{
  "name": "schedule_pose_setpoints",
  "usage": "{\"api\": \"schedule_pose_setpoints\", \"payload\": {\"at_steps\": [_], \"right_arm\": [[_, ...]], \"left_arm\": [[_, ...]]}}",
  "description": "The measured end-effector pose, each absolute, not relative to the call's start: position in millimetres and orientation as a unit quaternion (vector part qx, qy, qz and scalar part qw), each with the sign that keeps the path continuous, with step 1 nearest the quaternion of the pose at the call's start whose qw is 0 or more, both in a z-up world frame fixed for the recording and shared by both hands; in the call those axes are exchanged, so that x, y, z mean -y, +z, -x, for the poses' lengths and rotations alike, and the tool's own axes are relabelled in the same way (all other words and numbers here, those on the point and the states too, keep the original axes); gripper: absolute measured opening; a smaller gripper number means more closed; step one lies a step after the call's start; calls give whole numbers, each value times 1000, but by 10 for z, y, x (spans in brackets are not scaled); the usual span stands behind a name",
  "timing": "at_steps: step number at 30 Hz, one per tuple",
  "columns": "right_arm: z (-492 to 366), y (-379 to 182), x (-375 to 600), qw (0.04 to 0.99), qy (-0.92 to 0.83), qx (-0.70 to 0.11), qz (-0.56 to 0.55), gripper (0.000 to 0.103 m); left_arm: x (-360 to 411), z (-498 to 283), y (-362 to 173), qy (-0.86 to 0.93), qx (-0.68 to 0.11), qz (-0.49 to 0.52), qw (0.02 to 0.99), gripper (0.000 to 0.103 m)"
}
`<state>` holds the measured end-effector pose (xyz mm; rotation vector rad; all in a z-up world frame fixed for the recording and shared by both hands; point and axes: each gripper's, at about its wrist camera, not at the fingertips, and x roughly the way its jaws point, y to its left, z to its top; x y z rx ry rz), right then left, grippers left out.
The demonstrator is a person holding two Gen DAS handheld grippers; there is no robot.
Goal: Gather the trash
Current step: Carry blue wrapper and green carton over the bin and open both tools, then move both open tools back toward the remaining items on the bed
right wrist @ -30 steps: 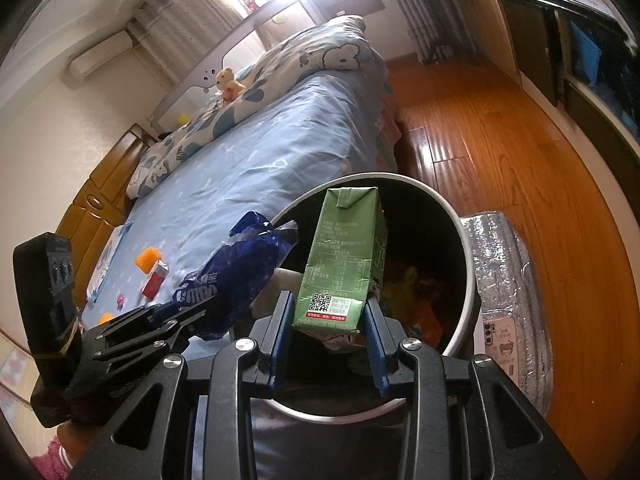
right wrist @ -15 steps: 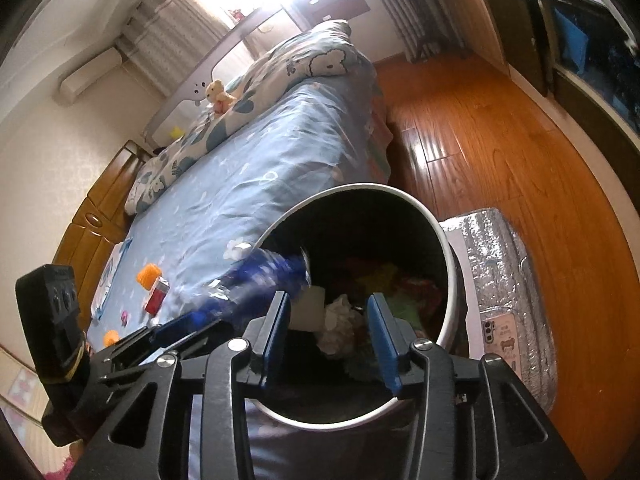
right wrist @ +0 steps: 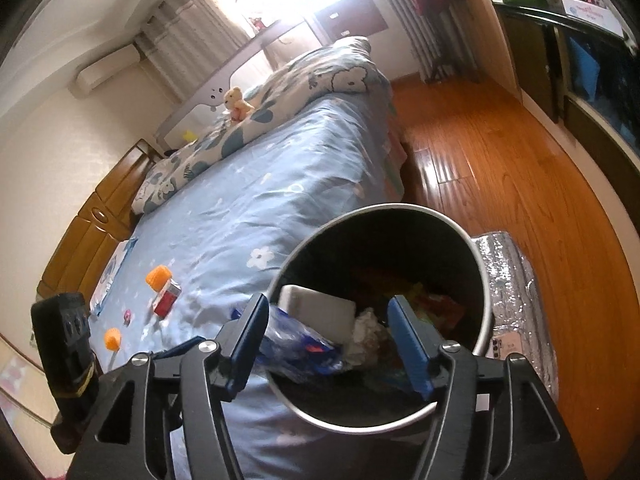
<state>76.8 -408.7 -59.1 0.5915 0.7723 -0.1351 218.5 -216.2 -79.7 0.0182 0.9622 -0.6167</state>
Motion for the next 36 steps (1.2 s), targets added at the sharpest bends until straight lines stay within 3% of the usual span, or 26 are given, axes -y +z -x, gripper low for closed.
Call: {"api": "schedule_pose_setpoints", "payload": {"at_steps": [21, 36], "right_arm": [[-1544, -850, 2820, 869, 65, -424, -245, 77], [-2364, -981, 1704, 862, 197, -444, -148, 83]], "left_arm": [[473, -2123, -1017, -118, -469, 59, 873, 64], [-585, -2476, -1004, -6, -459, 92, 883, 64]]}}
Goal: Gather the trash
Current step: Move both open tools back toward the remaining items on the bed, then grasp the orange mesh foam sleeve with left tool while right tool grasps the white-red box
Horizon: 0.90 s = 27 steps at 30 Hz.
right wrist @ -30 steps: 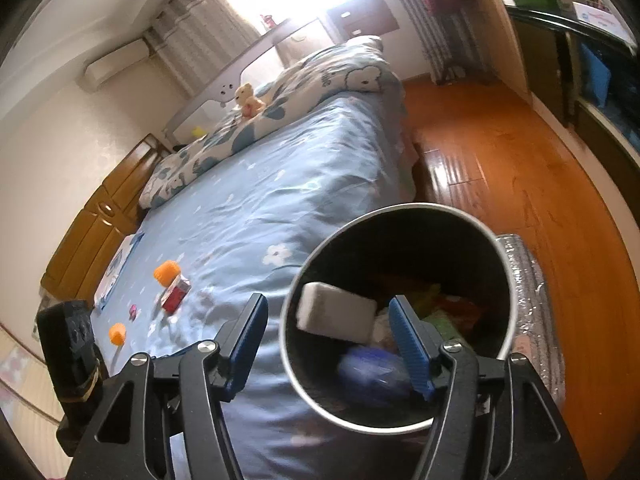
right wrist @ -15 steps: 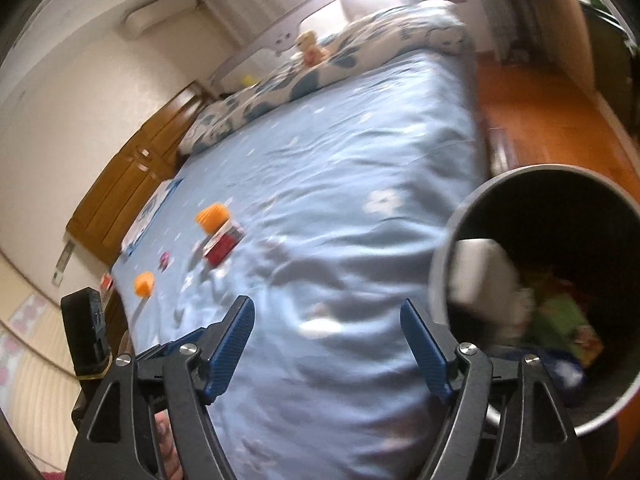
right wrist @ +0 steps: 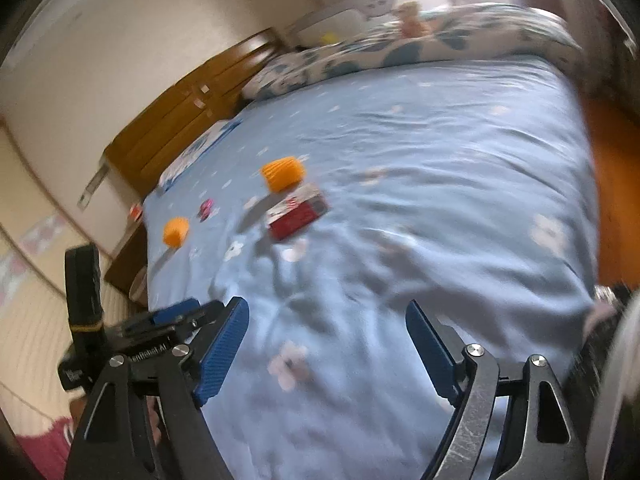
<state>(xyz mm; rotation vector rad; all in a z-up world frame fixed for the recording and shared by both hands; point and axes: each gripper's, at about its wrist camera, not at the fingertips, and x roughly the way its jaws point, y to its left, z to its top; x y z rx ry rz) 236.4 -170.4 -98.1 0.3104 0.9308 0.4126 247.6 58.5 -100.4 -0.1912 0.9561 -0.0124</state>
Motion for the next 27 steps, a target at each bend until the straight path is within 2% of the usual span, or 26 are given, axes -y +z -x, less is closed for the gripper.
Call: {"api": "schedule_pose_setpoints", "payload": {"at_steps": [7, 17, 27], "right_arm": [[-2810, -1094, 1301, 849, 259, -451, -98, 92], [-3483, -1375, 817, 824, 314, -471, -26, 92], [-3899, -1614, 684, 805, 336, -488, -12, 92]], "left_arm": [[-946, -2978, -1031, 21, -456, 102, 884, 64], [-1238, -3995, -1248, 18, -456, 97, 884, 64], [-1272, -5013, -1686, -30, -467, 97, 879, 64]]}}
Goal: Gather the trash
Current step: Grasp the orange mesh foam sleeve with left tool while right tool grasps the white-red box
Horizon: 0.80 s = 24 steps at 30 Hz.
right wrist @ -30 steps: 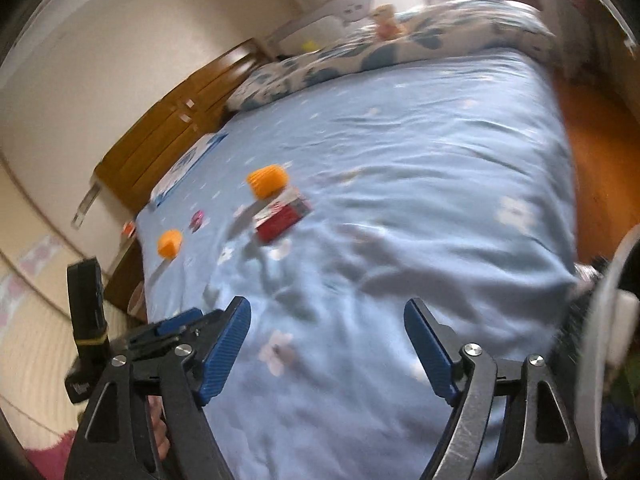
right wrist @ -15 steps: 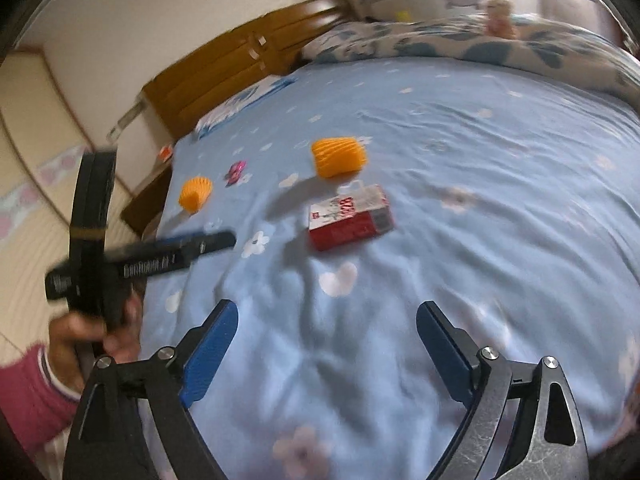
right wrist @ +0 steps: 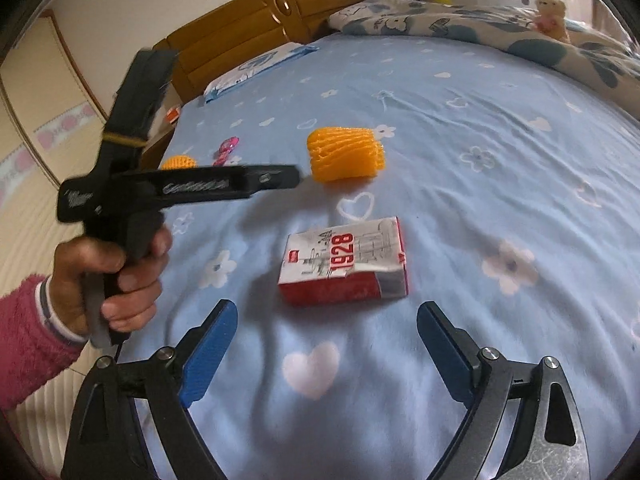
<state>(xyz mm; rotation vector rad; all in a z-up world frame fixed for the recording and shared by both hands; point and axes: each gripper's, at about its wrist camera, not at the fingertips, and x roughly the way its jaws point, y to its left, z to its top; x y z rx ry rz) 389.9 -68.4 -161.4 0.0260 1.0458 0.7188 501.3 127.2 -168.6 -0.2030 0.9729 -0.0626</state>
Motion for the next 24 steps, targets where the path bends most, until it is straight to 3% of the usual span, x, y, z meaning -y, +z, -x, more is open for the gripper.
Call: {"api": "schedule_pose_setpoints", "payload": {"at_steps": [3, 5, 7, 13, 24], "right_arm": [[-3982, -1666, 622, 801, 338, -494, -3, 92], [-4030, -1695, 594, 797, 341, -498, -8, 92], [-4069, -1703, 552, 795, 341, -501, -12, 92], [-4080, -1767, 381, 798, 329, -506, 14, 93], [-4207, -1853, 321, 793, 315, -519, 51, 93]], "left_arm": [[-1278, -5254, -1815, -27, -467, 89, 880, 64], [-1294, -5354, -1891, -31, -466, 91, 879, 55], [-1321, -5429, -1979, -44, -471, 100, 875, 17], [-1384, -5293, -2051, -42, -462, 112, 879, 11], [-1668, -4387, -1926, -2, -436, 192, 879, 11]]}}
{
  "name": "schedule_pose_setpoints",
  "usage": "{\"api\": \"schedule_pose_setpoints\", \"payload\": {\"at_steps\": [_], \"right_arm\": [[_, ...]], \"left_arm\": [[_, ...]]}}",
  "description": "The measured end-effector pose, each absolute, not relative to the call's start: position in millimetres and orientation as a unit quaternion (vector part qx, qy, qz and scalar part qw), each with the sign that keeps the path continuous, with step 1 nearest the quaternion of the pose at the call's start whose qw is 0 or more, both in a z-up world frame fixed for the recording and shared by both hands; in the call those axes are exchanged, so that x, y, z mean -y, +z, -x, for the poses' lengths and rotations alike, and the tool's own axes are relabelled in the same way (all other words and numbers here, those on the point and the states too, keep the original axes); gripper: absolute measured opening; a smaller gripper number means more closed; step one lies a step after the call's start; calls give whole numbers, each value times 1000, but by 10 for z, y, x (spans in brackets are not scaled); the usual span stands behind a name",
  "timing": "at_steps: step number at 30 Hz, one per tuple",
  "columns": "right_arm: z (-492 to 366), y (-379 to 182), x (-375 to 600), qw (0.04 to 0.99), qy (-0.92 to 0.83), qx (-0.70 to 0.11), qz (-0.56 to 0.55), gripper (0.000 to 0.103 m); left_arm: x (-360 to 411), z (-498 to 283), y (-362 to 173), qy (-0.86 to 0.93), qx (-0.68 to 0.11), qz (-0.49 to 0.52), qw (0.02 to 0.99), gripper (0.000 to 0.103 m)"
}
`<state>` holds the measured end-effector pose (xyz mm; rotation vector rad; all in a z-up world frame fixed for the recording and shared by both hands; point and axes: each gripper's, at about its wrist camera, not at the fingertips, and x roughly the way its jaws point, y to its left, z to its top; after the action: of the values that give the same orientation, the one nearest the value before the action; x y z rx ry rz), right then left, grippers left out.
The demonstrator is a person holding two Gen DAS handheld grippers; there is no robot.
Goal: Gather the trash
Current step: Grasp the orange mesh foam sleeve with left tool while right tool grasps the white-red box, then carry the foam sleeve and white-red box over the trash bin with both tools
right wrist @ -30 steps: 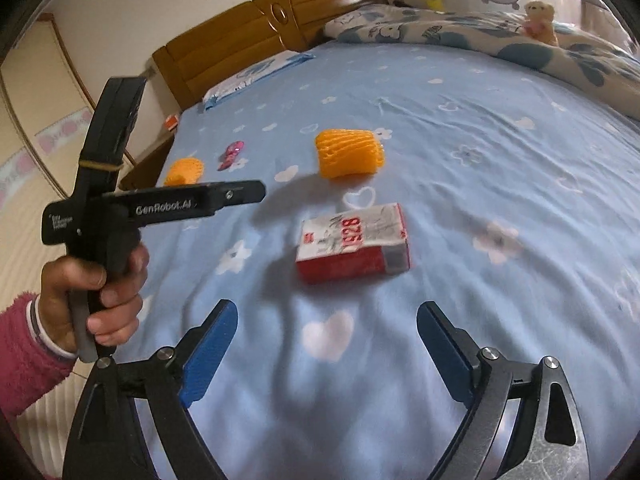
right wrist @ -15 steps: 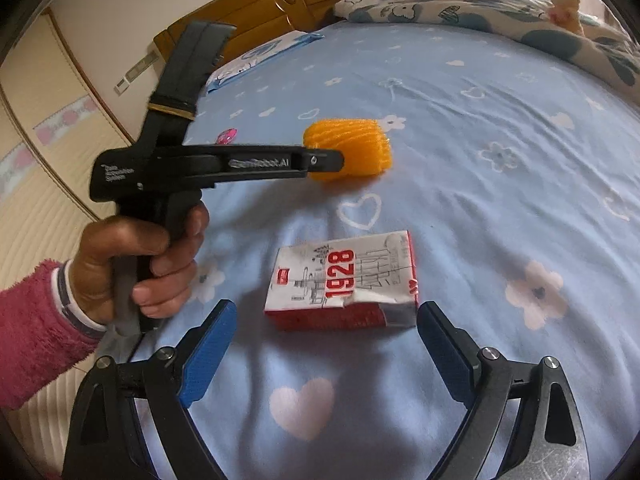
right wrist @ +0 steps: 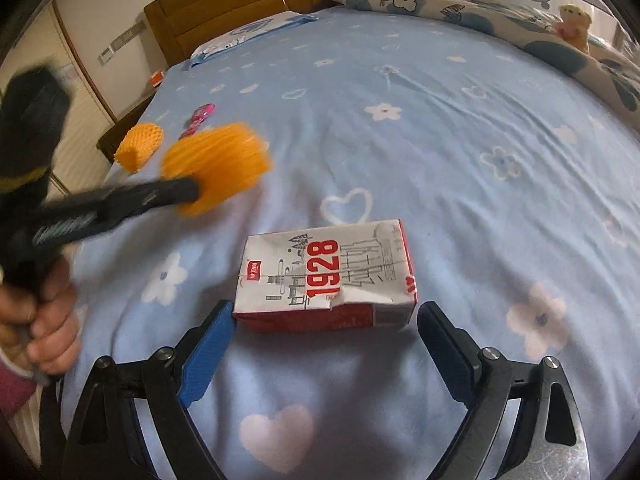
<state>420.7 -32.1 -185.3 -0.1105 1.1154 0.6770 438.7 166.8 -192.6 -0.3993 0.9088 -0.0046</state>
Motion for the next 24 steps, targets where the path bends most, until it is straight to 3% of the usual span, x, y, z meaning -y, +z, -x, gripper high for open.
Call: {"api": "schedule_pose_setpoints", "payload": {"at_steps": [9, 24], "right_arm": [[-4152, -1779, 429, 801, 305, -514, 23, 89], [-2731, -1089, 1462, 858, 205, -462, -93, 89]], "left_arm": [[-1598, -3871, -1845, 14, -430, 233, 872, 10], [-815, -2937, -1334, -66, -432, 180, 881, 10]]}}
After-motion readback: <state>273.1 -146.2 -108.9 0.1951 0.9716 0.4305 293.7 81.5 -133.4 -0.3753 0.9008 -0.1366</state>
